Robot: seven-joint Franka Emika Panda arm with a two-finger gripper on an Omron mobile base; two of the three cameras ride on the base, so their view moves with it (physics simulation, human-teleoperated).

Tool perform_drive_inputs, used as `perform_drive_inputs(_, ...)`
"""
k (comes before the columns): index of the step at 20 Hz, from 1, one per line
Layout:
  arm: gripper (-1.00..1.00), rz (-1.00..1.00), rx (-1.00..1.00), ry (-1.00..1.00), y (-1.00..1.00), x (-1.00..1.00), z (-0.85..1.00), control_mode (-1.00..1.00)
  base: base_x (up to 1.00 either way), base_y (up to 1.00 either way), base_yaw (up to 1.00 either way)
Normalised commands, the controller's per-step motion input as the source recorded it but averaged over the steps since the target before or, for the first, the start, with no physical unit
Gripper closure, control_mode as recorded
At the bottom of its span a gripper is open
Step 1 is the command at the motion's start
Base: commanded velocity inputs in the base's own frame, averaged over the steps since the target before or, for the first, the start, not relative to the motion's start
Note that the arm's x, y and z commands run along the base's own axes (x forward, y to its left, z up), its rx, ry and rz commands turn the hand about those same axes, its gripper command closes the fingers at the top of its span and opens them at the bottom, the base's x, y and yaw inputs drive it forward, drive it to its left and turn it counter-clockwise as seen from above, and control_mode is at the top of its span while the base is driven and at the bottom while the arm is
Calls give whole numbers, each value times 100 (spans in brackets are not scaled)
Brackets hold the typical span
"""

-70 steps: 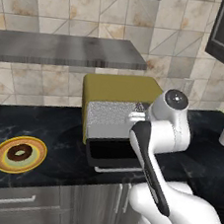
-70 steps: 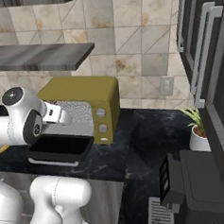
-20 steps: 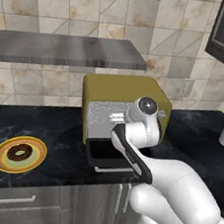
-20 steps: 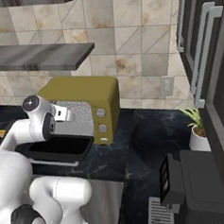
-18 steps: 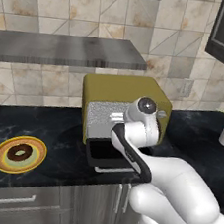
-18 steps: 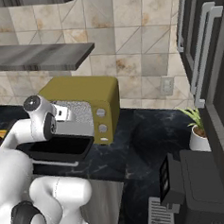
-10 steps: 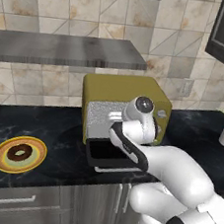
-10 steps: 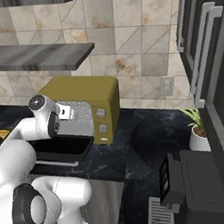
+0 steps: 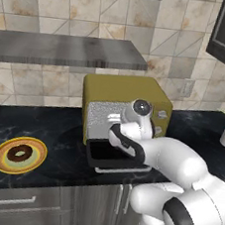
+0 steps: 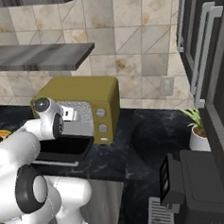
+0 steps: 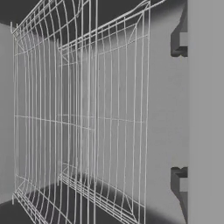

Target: Pick up the bagel from the plate, place it on the toaster oven rack, close the door, and set the timer.

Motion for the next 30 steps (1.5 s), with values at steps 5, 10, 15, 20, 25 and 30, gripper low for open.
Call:
perform_drive_inputs(5,-100,0,0,0,0,24,-3,-100,0,0,0)
perform_drive_inputs(10,-100,0,0,0,0,24,-19,-100,0,0,0)
perform_drive_inputs(15,-100,0,0,0,0,26,-27,-100,0,0,0)
perform_drive_inputs(20,-100,0,0,-6,0,22,-11,-100,0,0,0)
perform_drive_inputs(25,-100,0,0,-4,0,19,-11,-100,0,0,0)
perform_drive_inputs(30,-100,0,0,0,0,19,-10,-100,0,0,0)
